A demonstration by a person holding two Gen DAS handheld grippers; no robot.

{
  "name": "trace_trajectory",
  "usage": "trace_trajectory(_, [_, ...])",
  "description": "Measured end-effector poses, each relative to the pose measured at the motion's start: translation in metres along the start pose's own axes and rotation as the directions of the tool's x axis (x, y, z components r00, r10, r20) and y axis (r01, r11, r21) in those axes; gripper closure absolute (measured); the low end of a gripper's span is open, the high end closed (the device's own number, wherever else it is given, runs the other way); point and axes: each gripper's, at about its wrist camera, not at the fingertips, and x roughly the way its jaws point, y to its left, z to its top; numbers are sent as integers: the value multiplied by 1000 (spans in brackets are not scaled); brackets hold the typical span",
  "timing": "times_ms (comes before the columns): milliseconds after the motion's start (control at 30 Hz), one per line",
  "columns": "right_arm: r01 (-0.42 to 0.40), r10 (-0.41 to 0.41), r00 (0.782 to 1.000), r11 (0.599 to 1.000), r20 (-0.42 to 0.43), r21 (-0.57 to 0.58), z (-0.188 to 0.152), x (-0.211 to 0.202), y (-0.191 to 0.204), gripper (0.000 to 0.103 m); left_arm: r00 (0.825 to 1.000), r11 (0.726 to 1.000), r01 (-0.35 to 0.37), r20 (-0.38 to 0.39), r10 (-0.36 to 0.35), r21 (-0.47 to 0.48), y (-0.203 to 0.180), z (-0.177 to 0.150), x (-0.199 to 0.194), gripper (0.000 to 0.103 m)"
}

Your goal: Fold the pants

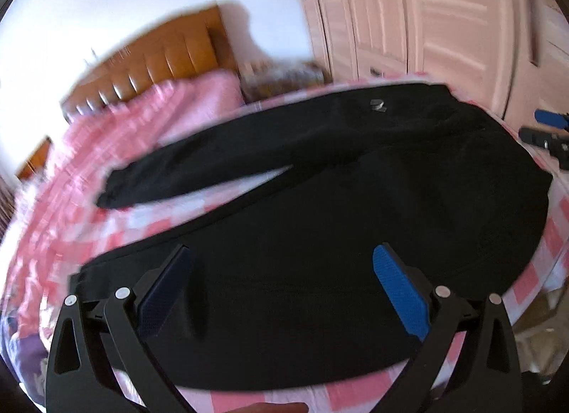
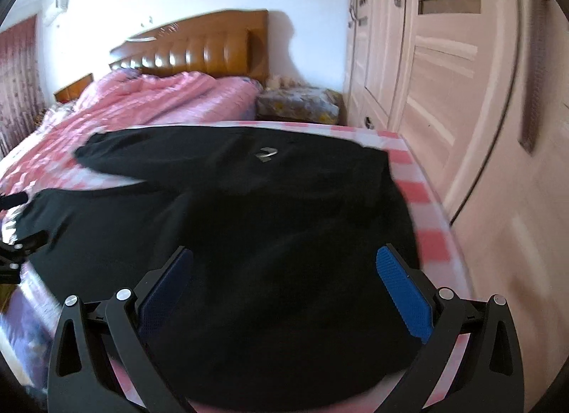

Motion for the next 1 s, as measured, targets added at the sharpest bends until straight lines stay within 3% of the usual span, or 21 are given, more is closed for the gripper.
trace_trajectory(133, [-69,70,993,998,-93,7,55,68,-36,4,995,997,67,-77,-69,-29,35,49,57,2])
trace_trajectory(233, [-141,143,978,990,-153,24,84,116,-56,4,994,997,81,-73,-82,-17,50,84,96,2])
trace_trajectory(300, [-140,143,971,990,-189,32,100,149,-71,4,985,985,167,-42,-169,-48,61,108,125,2])
trace_trajectory(367, [-115,124,969,992,-214,55,117,186,-84,4,952,948,305,-1,-306,-92,72,125,146,2])
trace_trajectory(467, [-149,159,960,987,-231,57,137,222,-90,4,930,925,352,-59,-363,-142,81,151,187,2])
trace_trajectory(600, [-215,202,936,976,-290,-16,155,269,-88,4,899,908,420,-139,-414,10,74,191,232,2])
trace_trajectory(667, [-237,216,924,971,-315,-28,161,288,-89,4,889,890,441,-192,-416,116,67,209,257,2])
trace_trajectory(733, [-296,270,899,955,-344,-25,162,298,-90,4,877,858,467,-241,-416,216,59,220,277,2])
trace_trajectory(800, [-331,296,882,943,-366,-37,161,302,-86,4,847,817,520,-270,-457,249,54,221,285,2])
trace_trajectory(833, [-345,299,872,937,-387,-52,158,304,-84,5,818,785,564,-300,-490,257,53,227,296,2])
trace_trajectory(867, [-351,297,866,934,-402,-68,156,306,-80,7,805,768,583,-312,-504,265,52,230,301,2])
trace_trajectory(900, [-359,297,861,930,-413,-81,153,307,-78,18,797,757,595,-319,-512,272,50,234,306,2])
trace_trajectory(967, [-364,289,862,925,-418,-111,149,305,-73,24,765,721,636,-348,-542,274,49,242,321,7])
trace_trajectory(1000, [-371,295,860,921,-416,-114,148,303,-72,36,755,712,648,-355,-552,270,52,244,323,7])
